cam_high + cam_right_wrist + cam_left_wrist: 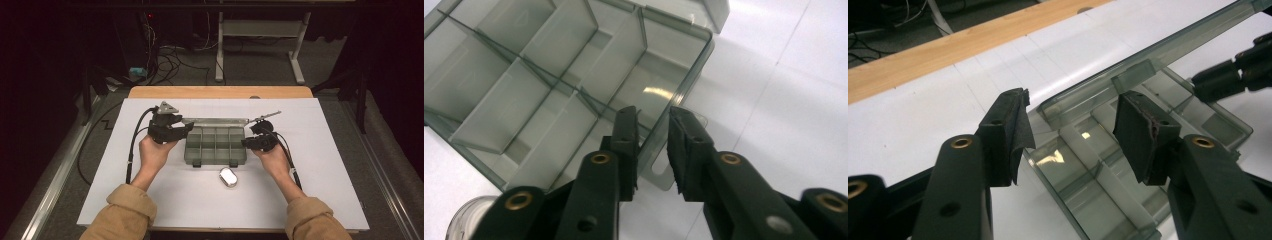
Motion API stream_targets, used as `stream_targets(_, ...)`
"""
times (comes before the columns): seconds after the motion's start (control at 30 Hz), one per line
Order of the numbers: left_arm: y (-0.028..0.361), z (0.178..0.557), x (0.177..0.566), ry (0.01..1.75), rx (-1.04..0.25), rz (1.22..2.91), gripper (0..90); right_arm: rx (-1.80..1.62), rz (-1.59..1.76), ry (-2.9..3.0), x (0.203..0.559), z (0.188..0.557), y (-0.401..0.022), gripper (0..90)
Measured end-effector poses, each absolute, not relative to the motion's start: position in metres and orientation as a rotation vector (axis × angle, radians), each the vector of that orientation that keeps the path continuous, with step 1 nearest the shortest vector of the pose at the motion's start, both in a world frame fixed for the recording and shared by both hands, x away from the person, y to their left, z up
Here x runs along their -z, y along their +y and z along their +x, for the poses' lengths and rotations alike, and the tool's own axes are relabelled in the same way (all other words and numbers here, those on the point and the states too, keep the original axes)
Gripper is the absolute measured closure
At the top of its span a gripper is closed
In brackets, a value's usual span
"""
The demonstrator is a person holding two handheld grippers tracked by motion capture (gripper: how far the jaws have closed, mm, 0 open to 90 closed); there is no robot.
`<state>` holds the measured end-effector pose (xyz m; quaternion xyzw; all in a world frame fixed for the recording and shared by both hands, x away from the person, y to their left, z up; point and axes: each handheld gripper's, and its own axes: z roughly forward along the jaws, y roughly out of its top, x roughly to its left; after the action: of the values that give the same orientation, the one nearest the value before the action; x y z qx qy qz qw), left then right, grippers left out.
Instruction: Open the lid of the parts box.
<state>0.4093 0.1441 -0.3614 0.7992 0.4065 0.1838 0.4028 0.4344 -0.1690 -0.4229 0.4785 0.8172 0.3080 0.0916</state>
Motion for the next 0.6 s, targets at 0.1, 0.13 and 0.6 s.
stream_targets(0.1, 0.143, 0.417, 0.359, 1.039, -0.463, 2.007, 47.5, -0.906, 1.418, 2.427, 0.423, 0.434, -0.168, 74.5)
stream_targets(0.13, 0.143, 0.419, 0.358, 1.04, -0.458, 2.001, 47.8, -0.904, 1.419, 2.426, 0.423, 0.434, -0.168, 74.5)
stream_targets(0.6, 0.144, 0.454, 0.366, 1.119, -0.403, 1.932, 56.4, -0.892, 1.39, 2.416, 0.424, 0.433, -0.166, 73.8)
